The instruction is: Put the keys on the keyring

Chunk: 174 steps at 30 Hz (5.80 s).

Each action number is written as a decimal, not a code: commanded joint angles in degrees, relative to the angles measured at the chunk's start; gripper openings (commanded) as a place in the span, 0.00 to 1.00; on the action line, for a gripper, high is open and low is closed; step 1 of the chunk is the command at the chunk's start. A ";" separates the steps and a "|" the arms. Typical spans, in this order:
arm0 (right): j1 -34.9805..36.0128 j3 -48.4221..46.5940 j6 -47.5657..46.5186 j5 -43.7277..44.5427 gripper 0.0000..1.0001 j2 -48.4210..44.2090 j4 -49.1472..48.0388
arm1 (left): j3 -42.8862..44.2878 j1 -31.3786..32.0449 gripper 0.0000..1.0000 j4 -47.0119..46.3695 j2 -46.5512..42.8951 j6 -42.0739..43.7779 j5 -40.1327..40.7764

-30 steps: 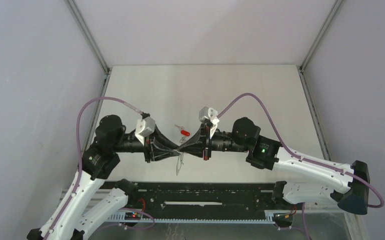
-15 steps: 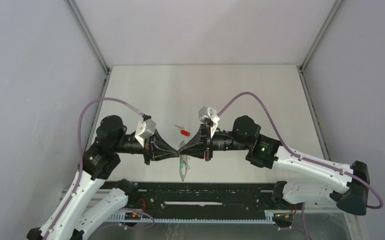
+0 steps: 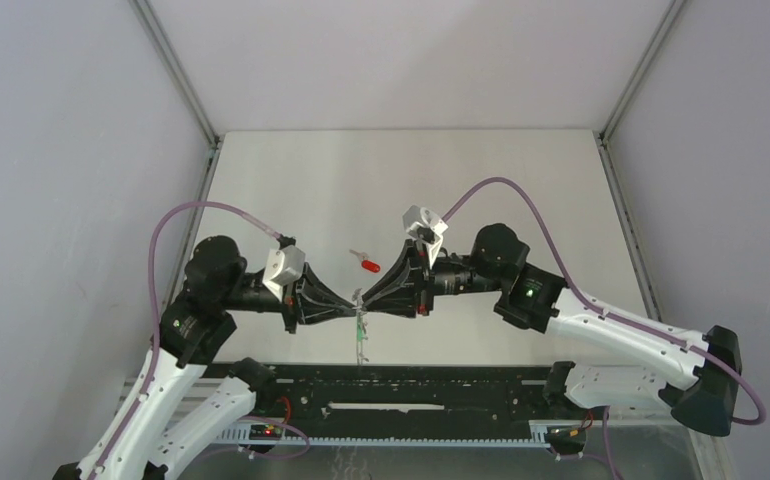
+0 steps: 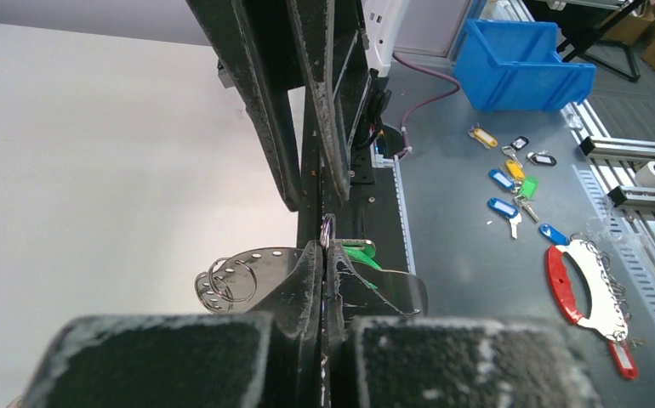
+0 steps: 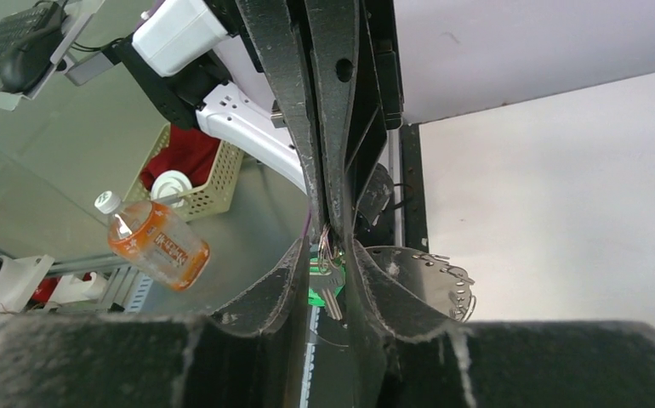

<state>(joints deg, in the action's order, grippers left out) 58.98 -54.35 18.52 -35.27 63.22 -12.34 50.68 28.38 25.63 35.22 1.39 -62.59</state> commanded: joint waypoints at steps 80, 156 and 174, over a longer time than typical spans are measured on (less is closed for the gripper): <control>-0.35 -9.19 4.33 -14.16 0.00 4.94 1.57 | -1.70 10.48 0.40 -0.67 -6.98 17.14 14.28; -5.24 -9.19 -2.32 -7.44 0.53 -3.37 17.62 | 9.92 13.83 0.00 29.44 -2.46 81.16 27.49; -0.54 -9.20 -6.56 -4.23 0.59 1.02 20.78 | 5.01 14.79 0.00 31.58 -7.73 113.42 24.50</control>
<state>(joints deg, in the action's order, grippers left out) 57.39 -61.69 13.69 -38.85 63.42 9.28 55.81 42.61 61.49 27.20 110.13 -35.99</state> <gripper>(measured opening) 0.582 0.068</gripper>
